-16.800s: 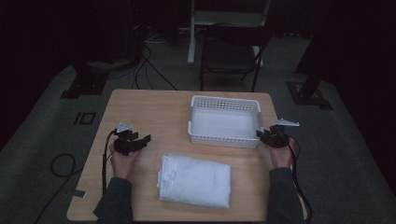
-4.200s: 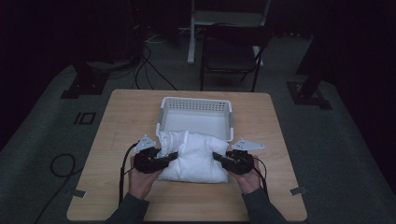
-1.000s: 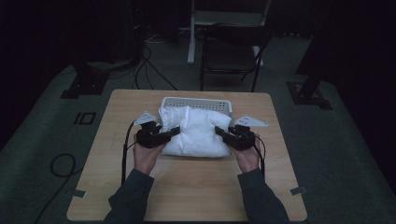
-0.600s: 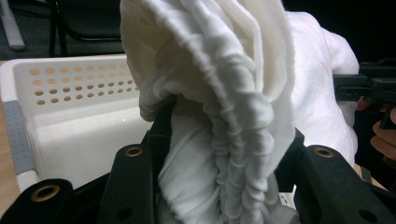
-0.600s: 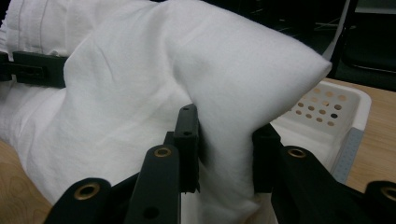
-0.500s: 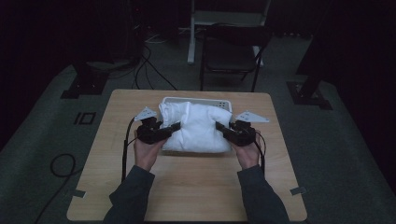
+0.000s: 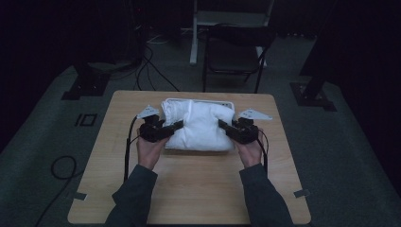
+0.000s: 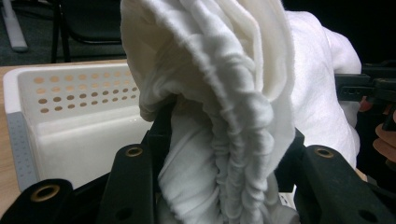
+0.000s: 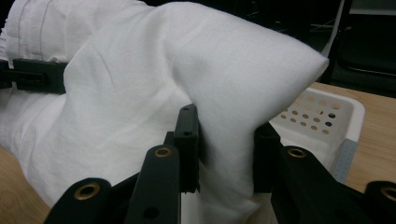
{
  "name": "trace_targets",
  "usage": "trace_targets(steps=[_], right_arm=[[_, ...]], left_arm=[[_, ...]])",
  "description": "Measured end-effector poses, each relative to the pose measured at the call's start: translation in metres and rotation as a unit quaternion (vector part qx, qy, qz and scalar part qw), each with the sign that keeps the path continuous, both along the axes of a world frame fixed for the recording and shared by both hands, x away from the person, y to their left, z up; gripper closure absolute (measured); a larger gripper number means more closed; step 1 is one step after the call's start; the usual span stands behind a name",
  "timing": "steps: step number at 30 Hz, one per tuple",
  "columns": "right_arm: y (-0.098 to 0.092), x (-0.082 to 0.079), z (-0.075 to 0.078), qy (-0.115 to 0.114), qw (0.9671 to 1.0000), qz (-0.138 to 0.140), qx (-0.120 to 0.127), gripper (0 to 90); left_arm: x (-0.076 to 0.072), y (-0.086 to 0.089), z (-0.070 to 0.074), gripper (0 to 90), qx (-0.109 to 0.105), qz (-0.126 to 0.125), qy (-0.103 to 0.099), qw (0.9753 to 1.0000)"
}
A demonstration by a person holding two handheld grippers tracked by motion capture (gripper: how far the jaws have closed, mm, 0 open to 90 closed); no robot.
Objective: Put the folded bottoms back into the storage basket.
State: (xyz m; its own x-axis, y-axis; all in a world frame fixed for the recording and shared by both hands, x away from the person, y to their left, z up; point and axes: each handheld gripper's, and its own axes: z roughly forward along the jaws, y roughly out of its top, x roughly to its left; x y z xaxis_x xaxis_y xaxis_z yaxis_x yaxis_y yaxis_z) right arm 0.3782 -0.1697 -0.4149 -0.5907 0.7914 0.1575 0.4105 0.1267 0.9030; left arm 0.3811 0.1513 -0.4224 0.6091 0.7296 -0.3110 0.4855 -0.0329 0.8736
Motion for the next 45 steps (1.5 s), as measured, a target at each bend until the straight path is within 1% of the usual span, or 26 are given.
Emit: trace_targets(steps=[15,21,29,34,38,40,45], right_arm=[[0.001,0.013,0.004,0.000,1.0000,-0.007,0.002,71.3],[0.001,0.017,0.005,0.000,1.0000,-0.009,0.005,71.4],[0.000,0.023,0.006,0.002,0.9999,-0.011,0.006,71.4],[0.001,0.026,0.007,0.003,0.9999,-0.013,0.007,71.4],[0.002,0.029,0.009,-0.001,0.9999,-0.012,0.008,71.4],[0.003,0.029,0.009,-0.001,0.9999,-0.012,0.010,71.4],[0.003,0.032,0.008,0.003,0.9998,-0.013,0.014,71.5]], left_arm=[[0.014,-0.001,0.002,54.9,-0.004,0.004,-0.001,1.0000],[0.018,-0.001,0.006,54.9,0.002,0.005,-0.002,1.0000],[0.024,-0.001,0.006,54.9,-0.002,0.007,0.001,1.0000],[0.028,-0.001,0.009,54.9,0.000,0.008,0.000,1.0000],[0.029,0.000,0.011,54.9,-0.004,0.011,0.001,0.9999],[0.030,0.001,0.012,54.9,-0.001,0.011,-0.001,0.9999],[0.034,0.002,0.011,55.0,-0.005,0.013,0.003,0.9999]])
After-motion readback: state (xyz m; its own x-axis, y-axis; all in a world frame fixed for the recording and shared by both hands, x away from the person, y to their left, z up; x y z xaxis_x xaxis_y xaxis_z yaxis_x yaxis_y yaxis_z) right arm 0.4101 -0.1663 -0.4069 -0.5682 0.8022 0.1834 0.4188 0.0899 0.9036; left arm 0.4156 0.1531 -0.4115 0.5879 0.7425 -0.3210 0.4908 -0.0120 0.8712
